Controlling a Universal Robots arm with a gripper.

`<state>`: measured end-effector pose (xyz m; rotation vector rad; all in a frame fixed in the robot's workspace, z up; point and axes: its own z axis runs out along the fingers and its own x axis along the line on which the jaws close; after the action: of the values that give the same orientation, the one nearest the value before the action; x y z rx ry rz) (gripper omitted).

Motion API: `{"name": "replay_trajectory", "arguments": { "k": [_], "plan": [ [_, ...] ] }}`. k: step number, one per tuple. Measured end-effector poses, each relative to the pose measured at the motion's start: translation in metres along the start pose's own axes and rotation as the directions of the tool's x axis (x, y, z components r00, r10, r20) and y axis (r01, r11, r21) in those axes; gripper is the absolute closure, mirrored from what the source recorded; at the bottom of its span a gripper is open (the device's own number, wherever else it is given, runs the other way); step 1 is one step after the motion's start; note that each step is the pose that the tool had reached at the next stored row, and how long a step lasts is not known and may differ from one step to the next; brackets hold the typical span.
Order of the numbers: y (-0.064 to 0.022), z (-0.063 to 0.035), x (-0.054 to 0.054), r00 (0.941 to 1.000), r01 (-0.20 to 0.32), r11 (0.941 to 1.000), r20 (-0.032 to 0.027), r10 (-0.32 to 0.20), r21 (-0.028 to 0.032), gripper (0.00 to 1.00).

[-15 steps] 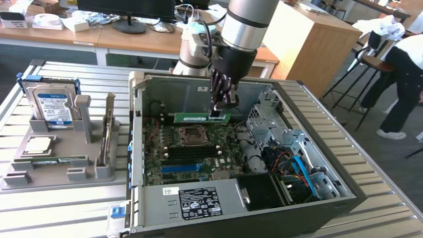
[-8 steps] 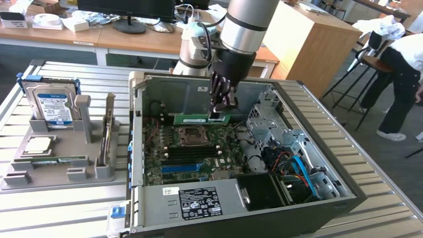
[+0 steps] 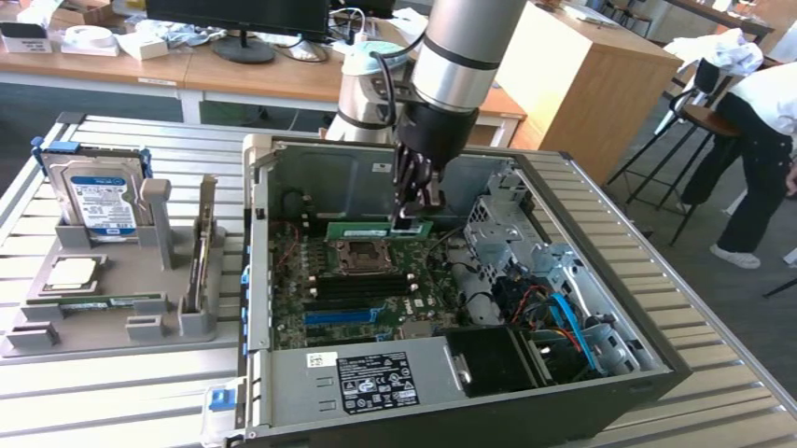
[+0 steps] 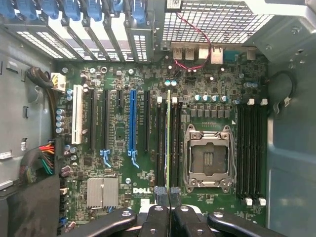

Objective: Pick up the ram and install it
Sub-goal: 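Insert the ram into the slot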

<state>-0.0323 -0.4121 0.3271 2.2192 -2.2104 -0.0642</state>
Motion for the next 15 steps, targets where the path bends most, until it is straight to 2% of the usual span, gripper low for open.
{"name": "replay_trajectory", "arguments": {
  "k": [8, 15],
  "plan": [
    [-0.0003, 0.01, 0.0, 1.0, 0.0, 1.0, 0.0, 0.0, 0.0, 0.89],
    [-0.0005, 0.0148, 0.0, 1.0, 0.0, 1.0, -0.0002, 0.0, 0.0, 0.89]
  ]
}}
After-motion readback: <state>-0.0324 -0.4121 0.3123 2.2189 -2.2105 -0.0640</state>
